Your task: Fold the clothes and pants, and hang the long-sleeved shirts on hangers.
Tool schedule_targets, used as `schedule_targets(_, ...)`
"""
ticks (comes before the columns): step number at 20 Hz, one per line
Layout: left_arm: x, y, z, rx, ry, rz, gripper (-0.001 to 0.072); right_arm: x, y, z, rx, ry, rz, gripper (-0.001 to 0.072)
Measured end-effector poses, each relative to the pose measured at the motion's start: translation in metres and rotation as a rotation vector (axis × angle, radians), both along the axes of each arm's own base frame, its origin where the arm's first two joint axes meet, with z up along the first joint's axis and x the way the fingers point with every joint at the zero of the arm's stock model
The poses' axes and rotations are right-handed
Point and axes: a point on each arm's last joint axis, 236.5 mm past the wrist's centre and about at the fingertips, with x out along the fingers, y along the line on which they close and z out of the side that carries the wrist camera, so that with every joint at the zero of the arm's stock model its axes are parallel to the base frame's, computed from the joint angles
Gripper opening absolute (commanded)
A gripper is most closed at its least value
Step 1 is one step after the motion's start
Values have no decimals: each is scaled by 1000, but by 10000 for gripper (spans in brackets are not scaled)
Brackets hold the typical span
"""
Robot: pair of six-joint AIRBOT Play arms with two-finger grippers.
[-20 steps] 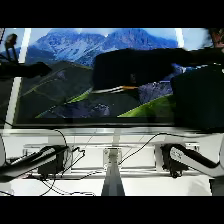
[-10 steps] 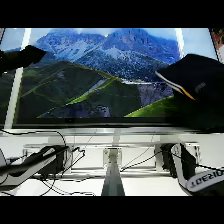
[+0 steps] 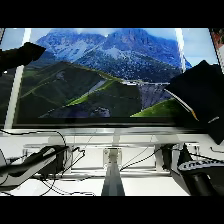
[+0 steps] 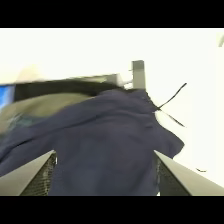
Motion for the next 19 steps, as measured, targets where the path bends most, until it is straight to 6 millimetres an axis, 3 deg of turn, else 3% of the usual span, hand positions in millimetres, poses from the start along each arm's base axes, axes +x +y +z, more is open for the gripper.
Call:
schedule_targets(2,0,0,0,-3,-1,0,580,39,4,-6,11,-5,168,609)
schedule_targets(5,0,0,0,-3,-1,0,580,117,35,-13,4,-8,510,242)
schedule_targets(7,0,0,1,-3,-1,0,580,172,76,-18,-3,-11,757,61)
schedule_targets(10,0,0,1,-3,-1,0,580,238,156,-25,-28,-21,1088,32)
schedule_targets(12,0,0,1,-3,-1,0,580,268,210,-29,-82,-5,1293,32)
schedule_targets(14,0,0,1,-3,-1,0,580,283,254,-34,-182,52,1467,31)
schedule_targets(16,0,0,1,-4,-1,0,580,292,282,-39,-300,130,1582,31)
schedule_targets(19,0,0,1,-3,-1,0,580,298,298,-42,-413,205,1650,32)
